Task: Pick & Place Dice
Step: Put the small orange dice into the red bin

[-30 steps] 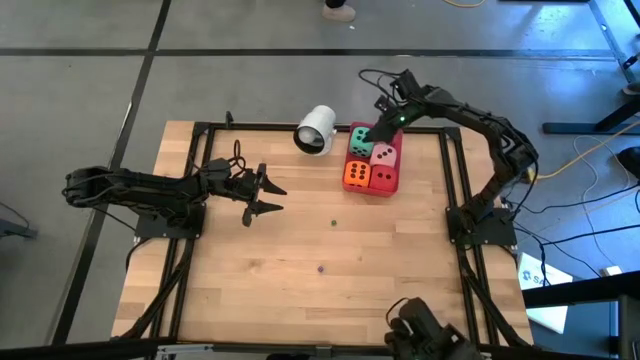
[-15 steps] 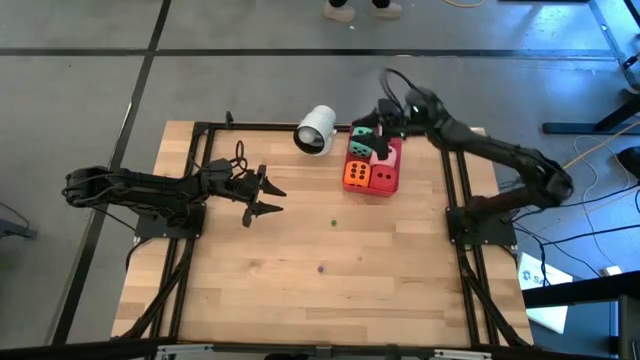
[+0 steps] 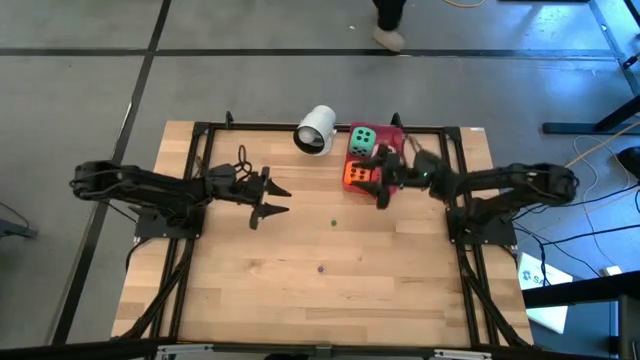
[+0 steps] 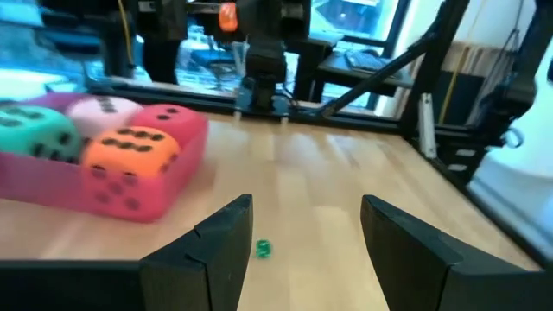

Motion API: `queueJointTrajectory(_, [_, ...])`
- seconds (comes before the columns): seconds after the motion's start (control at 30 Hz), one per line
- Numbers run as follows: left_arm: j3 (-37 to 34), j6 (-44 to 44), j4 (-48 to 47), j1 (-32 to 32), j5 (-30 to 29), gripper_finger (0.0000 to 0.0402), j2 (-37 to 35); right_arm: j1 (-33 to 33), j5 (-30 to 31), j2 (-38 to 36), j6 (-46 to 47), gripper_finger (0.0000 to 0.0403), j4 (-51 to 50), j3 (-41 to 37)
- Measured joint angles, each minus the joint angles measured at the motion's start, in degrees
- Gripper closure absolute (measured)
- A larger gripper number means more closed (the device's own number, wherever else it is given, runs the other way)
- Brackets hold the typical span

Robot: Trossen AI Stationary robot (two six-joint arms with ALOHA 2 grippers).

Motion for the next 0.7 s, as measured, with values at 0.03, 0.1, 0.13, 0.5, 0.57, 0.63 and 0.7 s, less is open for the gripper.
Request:
queueJointTrajectory(0.03, [0.54, -1.54, 1.00, -0.48, -0.05, 0.0192, 1.67, 1.75, 2.92, 1.20, -3.08, 0.0128, 0.73, -0.28])
queueJointTrajectory(0.1, [2.01, -4.90, 2.48, -0.98, -0.15, 0.0192, 5.27, 5.30, 9.68, 3.96, -8.96, 0.0128, 0.66, -0.15])
queueJointTrajectory(0.13, [2.96, -6.32, 3.15, -1.08, -0.19, 0.0192, 7.21, 6.81, 12.17, 5.80, -11.27, 0.0128, 0.44, 0.62])
queueJointTrajectory(0.5, [14.62, -17.96, 4.12, 1.20, 5.11, 0.0192, 19.52, 16.87, 26.10, 13.31, -28.38, 0.0128, -5.70, 9.53])
queueJointTrajectory(0.57, [16.45, -20.14, 4.86, 2.03, 8.68, 0.0192, 20.33, 17.97, 27.52, 13.36, -30.21, 0.0128, -7.55, 10.33])
queueJointTrajectory(0.63, [18.18, -22.39, 6.20, 2.60, 11.39, 0.0192, 21.28, 18.92, 28.20, 13.35, -31.97, 0.0128, -8.51, 11.20])
queueJointTrajectory(0.7, [19.73, -24.64, 6.80, 3.15, 13.77, 0.0192, 22.10, 19.82, 29.08, 13.34, -33.55, 0.0128, -9.23, 11.69])
